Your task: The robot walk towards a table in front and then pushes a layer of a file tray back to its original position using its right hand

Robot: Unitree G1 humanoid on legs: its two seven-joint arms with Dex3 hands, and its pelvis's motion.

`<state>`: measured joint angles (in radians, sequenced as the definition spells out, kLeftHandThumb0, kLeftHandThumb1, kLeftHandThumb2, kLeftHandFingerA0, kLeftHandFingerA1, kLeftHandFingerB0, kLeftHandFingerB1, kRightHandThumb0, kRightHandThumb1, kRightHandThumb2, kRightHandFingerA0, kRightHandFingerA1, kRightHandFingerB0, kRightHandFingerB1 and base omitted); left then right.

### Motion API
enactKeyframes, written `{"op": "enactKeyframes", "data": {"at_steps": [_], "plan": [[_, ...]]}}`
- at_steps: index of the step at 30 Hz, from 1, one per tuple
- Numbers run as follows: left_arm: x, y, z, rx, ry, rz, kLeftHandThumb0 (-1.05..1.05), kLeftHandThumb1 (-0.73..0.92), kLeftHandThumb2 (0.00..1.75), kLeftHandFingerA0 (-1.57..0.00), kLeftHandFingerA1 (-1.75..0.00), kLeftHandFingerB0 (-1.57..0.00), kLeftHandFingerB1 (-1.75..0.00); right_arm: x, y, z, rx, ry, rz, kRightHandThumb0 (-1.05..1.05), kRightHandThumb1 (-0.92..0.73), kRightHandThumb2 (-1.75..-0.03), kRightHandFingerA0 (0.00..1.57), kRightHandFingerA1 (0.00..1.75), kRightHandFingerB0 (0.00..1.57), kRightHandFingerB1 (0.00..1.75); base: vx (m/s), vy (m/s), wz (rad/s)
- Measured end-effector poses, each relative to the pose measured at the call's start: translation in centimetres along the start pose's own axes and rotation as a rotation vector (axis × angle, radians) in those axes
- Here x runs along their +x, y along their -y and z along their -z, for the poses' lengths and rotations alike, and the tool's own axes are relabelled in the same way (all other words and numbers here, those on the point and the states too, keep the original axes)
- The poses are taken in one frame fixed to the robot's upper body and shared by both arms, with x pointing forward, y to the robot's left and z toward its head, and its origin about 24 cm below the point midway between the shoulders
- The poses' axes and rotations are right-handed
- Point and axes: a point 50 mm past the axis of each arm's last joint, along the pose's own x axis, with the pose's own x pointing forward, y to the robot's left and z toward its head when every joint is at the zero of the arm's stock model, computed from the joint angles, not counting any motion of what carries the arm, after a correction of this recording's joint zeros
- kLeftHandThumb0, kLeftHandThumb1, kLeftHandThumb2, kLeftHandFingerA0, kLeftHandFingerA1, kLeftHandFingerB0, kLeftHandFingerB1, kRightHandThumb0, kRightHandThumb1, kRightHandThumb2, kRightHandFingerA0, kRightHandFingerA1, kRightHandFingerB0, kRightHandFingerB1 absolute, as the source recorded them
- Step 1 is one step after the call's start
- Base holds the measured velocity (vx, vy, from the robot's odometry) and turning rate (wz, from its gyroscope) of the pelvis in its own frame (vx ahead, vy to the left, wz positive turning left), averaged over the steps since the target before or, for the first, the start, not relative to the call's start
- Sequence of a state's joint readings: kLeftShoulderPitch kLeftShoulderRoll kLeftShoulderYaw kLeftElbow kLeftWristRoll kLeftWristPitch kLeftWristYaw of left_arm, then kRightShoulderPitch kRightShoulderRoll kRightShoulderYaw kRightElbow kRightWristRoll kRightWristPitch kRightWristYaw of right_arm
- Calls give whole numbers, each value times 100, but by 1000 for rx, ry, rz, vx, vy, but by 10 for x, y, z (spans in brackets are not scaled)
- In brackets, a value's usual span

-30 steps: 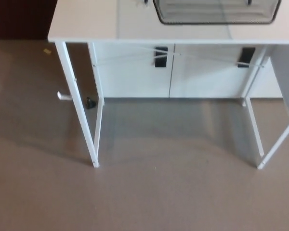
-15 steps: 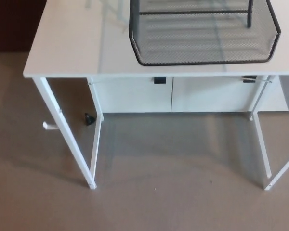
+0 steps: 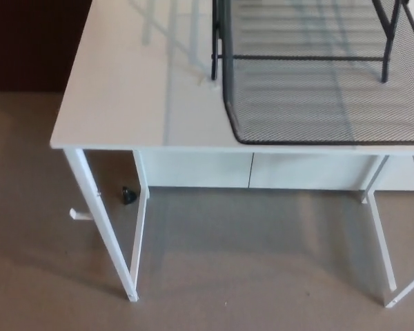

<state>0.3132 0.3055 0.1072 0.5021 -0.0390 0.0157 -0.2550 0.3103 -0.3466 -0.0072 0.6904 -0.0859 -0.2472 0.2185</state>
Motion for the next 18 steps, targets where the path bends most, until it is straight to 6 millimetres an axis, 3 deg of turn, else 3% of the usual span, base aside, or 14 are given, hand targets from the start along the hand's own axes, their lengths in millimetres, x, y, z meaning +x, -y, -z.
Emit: {"op": "enactKeyframes", "data": {"at_steps": [9, 18], "plan": [[1, 3, 0, -1, -1, 10, -12, 47, 89, -38, -59, -16, -48, -1, 3, 2, -17, -10, 3, -32, -48, -65, 60, 52, 45, 45, 136, -150, -3], [3, 3, -1, 3, -1, 14, -13, 47, 89, -40, -59, -17, -49, -2, 1, 4, -26, -16, -5, -34, -47, -66, 61, 54, 45, 46, 137, 138, -8]]}}
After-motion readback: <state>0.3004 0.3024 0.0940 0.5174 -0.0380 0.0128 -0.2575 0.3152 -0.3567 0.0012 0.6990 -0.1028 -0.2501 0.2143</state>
